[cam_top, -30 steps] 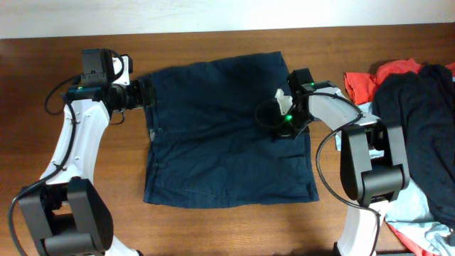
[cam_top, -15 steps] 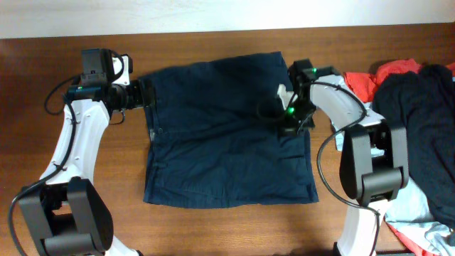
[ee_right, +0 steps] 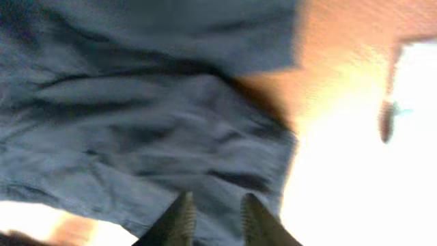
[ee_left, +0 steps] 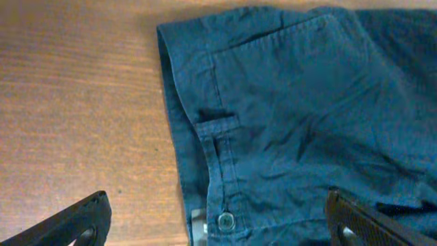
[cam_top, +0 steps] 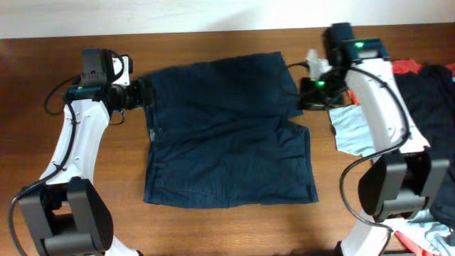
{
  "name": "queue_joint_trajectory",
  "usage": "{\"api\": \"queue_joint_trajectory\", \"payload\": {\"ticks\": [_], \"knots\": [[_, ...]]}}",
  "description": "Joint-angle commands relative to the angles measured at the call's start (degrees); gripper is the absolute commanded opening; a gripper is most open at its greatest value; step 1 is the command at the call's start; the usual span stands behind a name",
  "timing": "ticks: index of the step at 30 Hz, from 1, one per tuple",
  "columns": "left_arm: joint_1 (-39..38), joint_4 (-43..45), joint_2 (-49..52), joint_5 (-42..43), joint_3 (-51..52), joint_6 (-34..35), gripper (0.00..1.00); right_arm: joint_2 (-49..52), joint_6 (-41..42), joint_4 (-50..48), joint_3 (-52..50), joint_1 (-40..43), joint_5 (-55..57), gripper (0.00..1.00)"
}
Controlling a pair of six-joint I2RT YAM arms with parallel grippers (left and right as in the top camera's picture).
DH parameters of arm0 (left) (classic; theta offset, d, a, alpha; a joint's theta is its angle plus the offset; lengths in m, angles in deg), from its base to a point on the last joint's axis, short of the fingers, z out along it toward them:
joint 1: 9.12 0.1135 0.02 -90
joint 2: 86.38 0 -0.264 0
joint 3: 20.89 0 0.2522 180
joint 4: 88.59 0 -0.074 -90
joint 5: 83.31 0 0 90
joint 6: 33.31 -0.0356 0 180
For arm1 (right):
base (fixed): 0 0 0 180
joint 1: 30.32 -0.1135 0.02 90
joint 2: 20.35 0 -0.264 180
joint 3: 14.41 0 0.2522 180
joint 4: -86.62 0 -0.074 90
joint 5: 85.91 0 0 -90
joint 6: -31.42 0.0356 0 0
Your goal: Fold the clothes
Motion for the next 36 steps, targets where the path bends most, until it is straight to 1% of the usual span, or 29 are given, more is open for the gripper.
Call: {"api": "queue_joint_trajectory", "payload": {"ticks": [1, 3, 4, 5, 6, 7, 8, 9, 10, 12, 14, 16, 22, 25, 28, 33, 34, 36], "knots": [[0.09, -0.24, -0.76, 0.31, -0.94, -0.07, 0.99, -0.17, 0.35, 2.34, 0.33, 4.55, 6.03, 0.45], [0.09, -0.35, -0.76, 0.42, -0.94, -0.09, 0.99, -0.15, 0.33, 3.52, 0.09, 6.84, 7.98, 0.52], [0.09, -0.5, -0.74, 0.42, -0.94, -0.15, 0.92, -0.15, 0.35, 3.74, -0.09, 8.15, 8.41, 0.56], [0.09, -0.66, -0.63, 0.44, -0.92, -0.33, 0.75, -0.15, 0.37, 3.67, -0.28, 9.22, 8.35, 0.6], [0.09, -1.2, -0.61, 0.46, -0.92, -0.31, 0.64, -0.15, 0.37, 3.63, -0.48, 10.19, 8.33, 0.65], [0.09, -1.77, -0.5, 0.42, -0.92, -0.31, 0.5, -0.15, 0.37, 3.61, -0.66, 11.1, 8.35, 0.7], [0.09, -2.43, -0.28, 0.44, -0.85, -0.31, 0.45, -0.15, 0.37, 3.58, -0.81, 11.91, 8.35, 0.8], [0.09, -3.1, -0.07, 0.44, -0.72, -0.28, 0.45, -0.15, 0.37, 3.45, -1.07, 12.68, 8.33, 0.95], [0.09, -3.54, 0.26, 0.44, -0.5, -0.31, 0.45, -0.15, 0.37, 3.43, -1.25, 13.16, 8.35, 0.99], [0.09, -3.69, 1.11, 0.44, 0.61, -0.28, 0.45, -0.15, 0.37, 3.41, -1.53, 13.77, 8.33, 0.99], [0.07, -3.15, 2.4, 0.66, 1.9, -0.26, 0.41, -0.15, 0.37, 3.41, -1.75, 13.92, 8.33, 0.99], [0.02, -2.27, 4.28, 1.57, 3.21, -0.26, 0.4, -0.15, 0.37, 2.75, -1.75, 13.92, 8.33, 0.99], [0.02, -1.11, 11.28, 7.56, 4.55, -0.28, 0.33, -0.15, 0.35, -1.11, -1.75, 13.92, 8.37, 0.99], [0.02, -0.46, 13.94, 9.05, 4.55, -0.31, 0.33, -0.15, 0.35, -1.4, -1.75, 13.92, 8.35, 0.99], [0.02, -0.22, 15.58, 9.49, 4.55, -0.31, 0.39, -0.15, 0.35, -1.42, -1.75, 13.92, 8.37, 0.99], [0.02, -0.07, 16.09, 9.46, 4.55, -0.31, 0.39, -0.15, 0.35, -1.55, -1.75, 13.92, 8.37, 0.99], [0.04, -0.07, 16.09, 9.49, 4.55, -0.31, 0.34, -0.15, 0.35, -1.55, -1.75, 13.92, 8.37, 0.99], [0.04, -0.11, 16.09, 9.46, 4.55, -0.31, 0.19, -0.15, 0.35, -1.55, -1.75, 13.92, 8.37, 0.99]]}}
